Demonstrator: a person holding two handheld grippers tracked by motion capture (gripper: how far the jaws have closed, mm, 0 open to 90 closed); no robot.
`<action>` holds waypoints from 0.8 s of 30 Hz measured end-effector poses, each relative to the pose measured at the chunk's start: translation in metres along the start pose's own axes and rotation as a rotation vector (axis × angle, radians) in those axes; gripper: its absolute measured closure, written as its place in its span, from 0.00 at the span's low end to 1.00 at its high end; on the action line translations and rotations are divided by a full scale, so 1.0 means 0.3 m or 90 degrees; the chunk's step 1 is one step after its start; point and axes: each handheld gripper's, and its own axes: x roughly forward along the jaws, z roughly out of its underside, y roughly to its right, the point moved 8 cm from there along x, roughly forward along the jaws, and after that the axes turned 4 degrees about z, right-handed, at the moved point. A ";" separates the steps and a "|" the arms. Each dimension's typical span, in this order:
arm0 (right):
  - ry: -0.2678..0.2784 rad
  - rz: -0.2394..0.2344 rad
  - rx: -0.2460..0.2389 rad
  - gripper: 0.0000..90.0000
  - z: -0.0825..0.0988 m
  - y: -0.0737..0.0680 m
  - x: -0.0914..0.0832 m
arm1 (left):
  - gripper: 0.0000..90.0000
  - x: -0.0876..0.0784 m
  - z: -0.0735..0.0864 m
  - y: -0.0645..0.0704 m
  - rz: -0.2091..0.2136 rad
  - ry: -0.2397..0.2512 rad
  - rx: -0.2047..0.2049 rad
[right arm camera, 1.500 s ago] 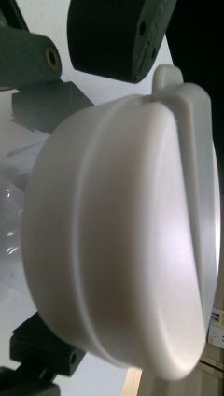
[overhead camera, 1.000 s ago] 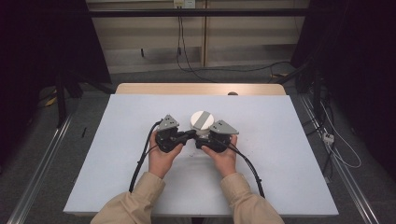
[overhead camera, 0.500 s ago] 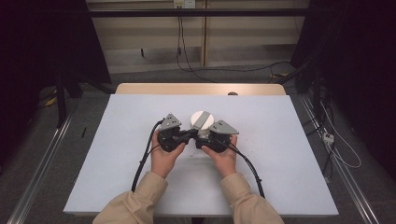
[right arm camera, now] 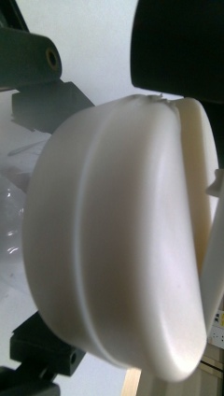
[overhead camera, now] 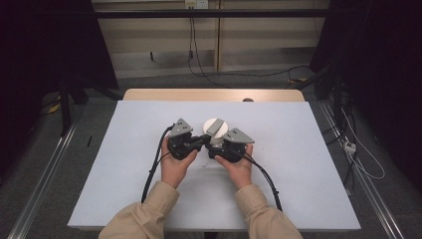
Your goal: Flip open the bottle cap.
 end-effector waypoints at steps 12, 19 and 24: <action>0.000 0.001 -0.001 0.22 0.000 0.000 0.000 | 1.00 -0.002 -0.021 -0.010 -0.007 -0.004 0.005; 0.000 0.002 -0.003 0.22 0.000 -0.001 0.000 | 1.00 -0.004 -0.036 -0.014 -0.009 -0.004 0.008; -0.001 0.001 -0.001 0.22 0.000 0.000 0.000 | 1.00 -0.005 -0.053 -0.015 -0.011 0.001 0.011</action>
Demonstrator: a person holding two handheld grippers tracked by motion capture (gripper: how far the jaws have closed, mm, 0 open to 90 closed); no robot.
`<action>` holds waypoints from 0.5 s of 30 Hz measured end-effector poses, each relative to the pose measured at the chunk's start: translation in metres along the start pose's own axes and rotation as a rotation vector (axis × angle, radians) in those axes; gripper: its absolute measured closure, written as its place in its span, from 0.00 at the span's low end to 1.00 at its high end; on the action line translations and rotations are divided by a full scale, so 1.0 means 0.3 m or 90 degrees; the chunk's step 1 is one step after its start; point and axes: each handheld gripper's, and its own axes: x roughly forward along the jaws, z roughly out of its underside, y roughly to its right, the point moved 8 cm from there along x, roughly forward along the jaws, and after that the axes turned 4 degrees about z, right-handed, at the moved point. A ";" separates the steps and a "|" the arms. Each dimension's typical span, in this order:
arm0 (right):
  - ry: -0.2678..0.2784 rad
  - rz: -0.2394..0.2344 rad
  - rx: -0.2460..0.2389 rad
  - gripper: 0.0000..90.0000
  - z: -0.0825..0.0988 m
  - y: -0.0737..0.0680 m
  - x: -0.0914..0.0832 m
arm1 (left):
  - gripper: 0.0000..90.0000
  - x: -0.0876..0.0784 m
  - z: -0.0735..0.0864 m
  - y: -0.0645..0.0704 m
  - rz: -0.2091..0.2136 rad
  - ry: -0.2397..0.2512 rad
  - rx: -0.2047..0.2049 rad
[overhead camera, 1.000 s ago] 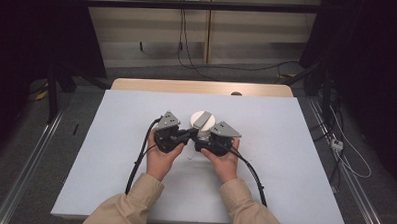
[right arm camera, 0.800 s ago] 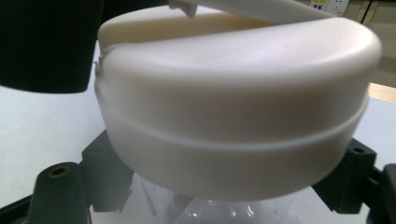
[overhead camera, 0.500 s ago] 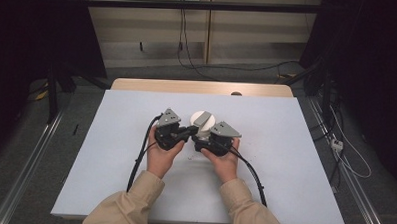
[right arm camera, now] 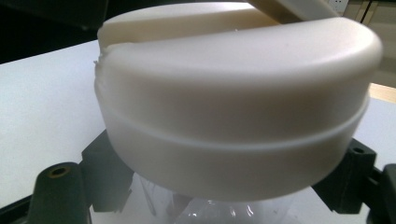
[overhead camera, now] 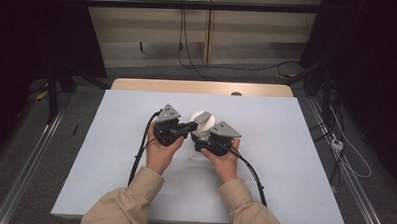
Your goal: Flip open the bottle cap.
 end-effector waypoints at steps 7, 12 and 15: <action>0.000 0.000 0.000 0.22 0.000 0.000 0.000 | 1.00 0.005 -0.011 0.001 -0.002 0.001 0.000; 0.000 0.000 -0.004 0.22 0.000 -0.001 0.000 | 1.00 0.011 -0.025 -0.002 -0.002 0.001 0.001; 0.000 0.000 -0.003 0.22 0.000 0.000 0.000 | 1.00 0.012 -0.034 -0.004 -0.003 0.004 0.001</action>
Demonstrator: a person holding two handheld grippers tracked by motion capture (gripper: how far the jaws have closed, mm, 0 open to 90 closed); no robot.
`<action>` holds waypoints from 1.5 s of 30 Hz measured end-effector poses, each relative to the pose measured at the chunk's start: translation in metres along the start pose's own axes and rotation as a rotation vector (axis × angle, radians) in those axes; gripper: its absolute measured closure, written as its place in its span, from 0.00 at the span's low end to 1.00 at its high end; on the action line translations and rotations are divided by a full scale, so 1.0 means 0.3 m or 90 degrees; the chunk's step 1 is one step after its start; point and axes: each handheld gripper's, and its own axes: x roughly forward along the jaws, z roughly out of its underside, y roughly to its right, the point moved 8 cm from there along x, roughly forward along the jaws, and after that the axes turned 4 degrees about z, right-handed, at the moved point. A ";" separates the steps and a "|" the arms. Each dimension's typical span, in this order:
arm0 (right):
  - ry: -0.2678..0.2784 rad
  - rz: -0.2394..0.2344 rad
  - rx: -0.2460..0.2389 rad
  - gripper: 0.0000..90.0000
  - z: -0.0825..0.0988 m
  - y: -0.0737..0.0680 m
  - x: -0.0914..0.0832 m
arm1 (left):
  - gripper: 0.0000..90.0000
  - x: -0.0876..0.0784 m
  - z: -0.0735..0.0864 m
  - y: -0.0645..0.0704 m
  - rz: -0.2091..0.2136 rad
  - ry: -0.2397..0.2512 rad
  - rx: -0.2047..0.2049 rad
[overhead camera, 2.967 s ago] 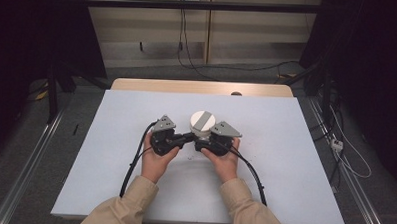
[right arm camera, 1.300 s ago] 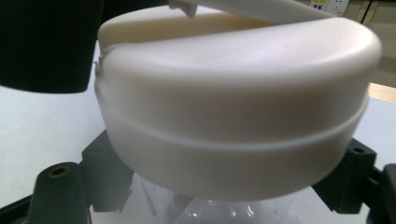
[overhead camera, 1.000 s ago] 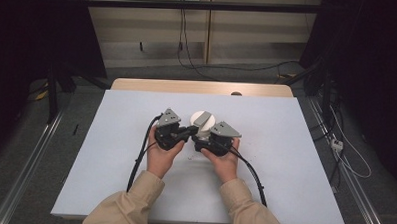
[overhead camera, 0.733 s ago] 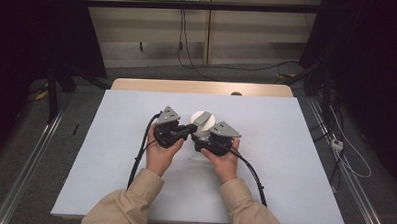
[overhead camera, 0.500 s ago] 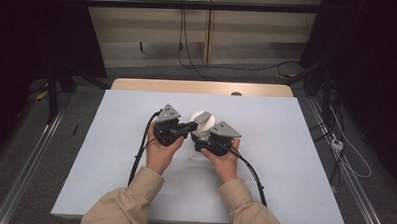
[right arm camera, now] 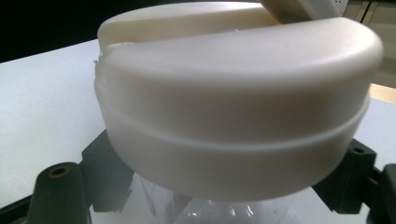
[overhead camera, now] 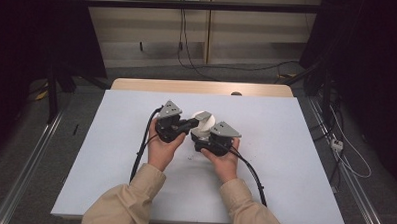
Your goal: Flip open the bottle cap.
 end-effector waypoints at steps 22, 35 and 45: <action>0.000 0.000 0.003 0.22 0.000 0.000 0.000 | 1.00 0.015 -0.042 -0.004 0.000 -0.001 0.005; 0.000 0.001 0.000 0.22 0.000 -0.001 0.000 | 1.00 0.033 -0.056 -0.006 -0.001 -0.006 0.014; -0.001 0.001 0.003 0.22 0.000 0.000 0.000 | 1.00 0.046 -0.075 -0.011 -0.004 -0.008 0.021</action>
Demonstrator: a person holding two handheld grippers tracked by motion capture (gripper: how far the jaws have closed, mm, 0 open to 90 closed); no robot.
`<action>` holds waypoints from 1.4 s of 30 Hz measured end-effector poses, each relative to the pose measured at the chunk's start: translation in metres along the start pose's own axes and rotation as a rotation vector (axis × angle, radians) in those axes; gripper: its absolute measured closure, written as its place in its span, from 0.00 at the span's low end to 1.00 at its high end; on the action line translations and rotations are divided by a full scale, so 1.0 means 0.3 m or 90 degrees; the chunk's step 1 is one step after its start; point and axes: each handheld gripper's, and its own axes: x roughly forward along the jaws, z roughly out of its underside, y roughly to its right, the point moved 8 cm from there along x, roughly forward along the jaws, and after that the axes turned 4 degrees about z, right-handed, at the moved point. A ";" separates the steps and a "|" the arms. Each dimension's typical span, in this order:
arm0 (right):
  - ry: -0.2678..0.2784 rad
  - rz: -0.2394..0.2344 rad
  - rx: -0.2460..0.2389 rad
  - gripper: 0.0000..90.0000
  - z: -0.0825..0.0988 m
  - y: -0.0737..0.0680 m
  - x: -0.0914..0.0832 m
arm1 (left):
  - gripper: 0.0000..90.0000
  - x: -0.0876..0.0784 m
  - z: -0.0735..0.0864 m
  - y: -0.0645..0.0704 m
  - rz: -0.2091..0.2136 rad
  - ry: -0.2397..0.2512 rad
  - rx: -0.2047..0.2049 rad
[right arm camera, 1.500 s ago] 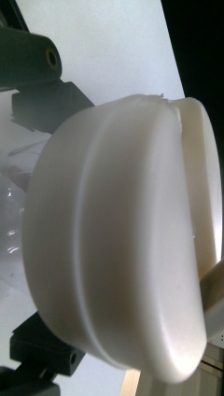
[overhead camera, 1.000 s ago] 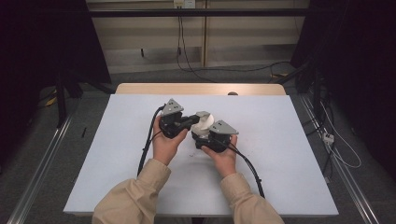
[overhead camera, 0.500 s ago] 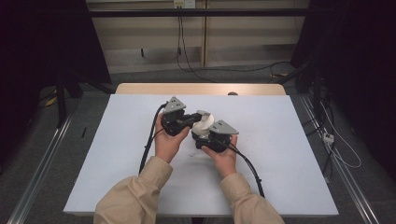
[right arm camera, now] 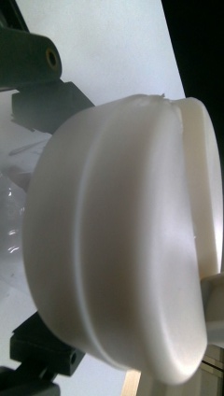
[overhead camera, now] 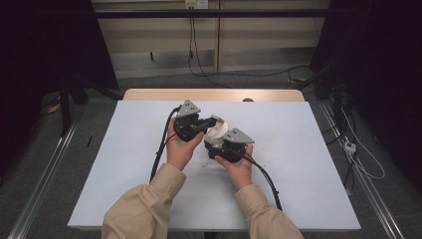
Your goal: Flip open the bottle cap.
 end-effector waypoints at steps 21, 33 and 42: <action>0.000 -0.002 0.003 0.22 0.000 0.001 0.000 | 1.00 0.015 -0.022 -0.002 0.003 0.000 0.003; 0.000 -0.002 0.001 0.22 0.000 0.001 0.000 | 1.00 0.026 -0.039 -0.007 0.002 -0.003 0.012; -0.001 -0.003 0.001 0.22 0.000 0.001 0.000 | 1.00 0.039 -0.052 -0.010 -0.002 -0.011 0.015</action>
